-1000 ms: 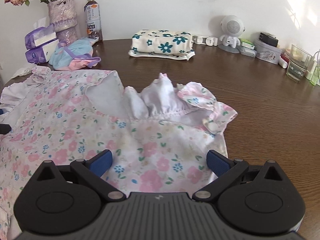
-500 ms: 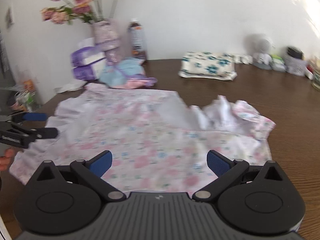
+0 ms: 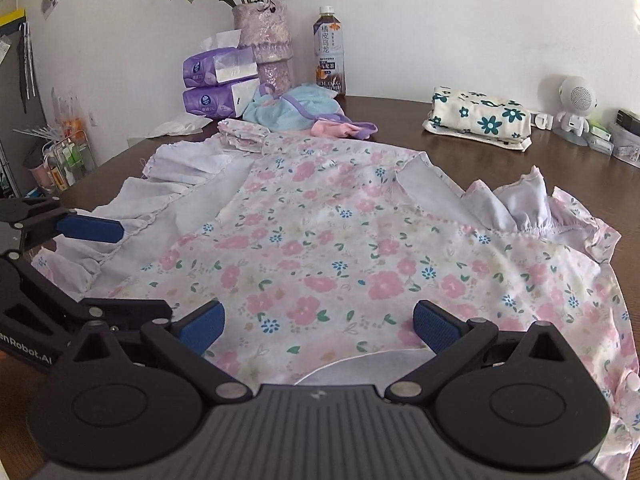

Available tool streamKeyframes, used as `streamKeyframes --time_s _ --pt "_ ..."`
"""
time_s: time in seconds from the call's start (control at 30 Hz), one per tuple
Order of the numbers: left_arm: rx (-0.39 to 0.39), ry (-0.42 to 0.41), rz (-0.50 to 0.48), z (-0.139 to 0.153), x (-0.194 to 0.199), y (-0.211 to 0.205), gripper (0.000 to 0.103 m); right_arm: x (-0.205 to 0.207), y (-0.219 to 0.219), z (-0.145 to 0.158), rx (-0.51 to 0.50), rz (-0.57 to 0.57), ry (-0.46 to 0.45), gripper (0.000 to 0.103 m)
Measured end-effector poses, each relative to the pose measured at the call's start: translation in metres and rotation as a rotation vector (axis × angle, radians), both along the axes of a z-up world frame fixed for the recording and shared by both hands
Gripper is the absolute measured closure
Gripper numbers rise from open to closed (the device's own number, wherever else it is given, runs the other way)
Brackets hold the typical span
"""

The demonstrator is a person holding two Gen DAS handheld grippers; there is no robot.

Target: Fold clothes

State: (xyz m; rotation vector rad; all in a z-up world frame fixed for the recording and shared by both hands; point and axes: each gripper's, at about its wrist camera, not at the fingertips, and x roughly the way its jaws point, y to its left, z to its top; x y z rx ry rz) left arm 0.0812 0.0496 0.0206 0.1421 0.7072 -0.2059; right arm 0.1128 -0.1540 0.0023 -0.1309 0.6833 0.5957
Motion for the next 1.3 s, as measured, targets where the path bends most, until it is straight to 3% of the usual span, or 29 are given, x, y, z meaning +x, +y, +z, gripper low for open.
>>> streamKeyframes --time_s 0.5,1.3 --pt "-0.030 0.008 0.025 -0.014 -0.002 0.013 0.000 -0.002 0.007 -0.006 -0.060 0.000 -0.019 0.001" --pt "-0.045 -0.004 0.086 -0.016 -0.016 0.032 0.000 -0.003 0.008 -0.006 -0.065 -0.002 -0.021 0.001"
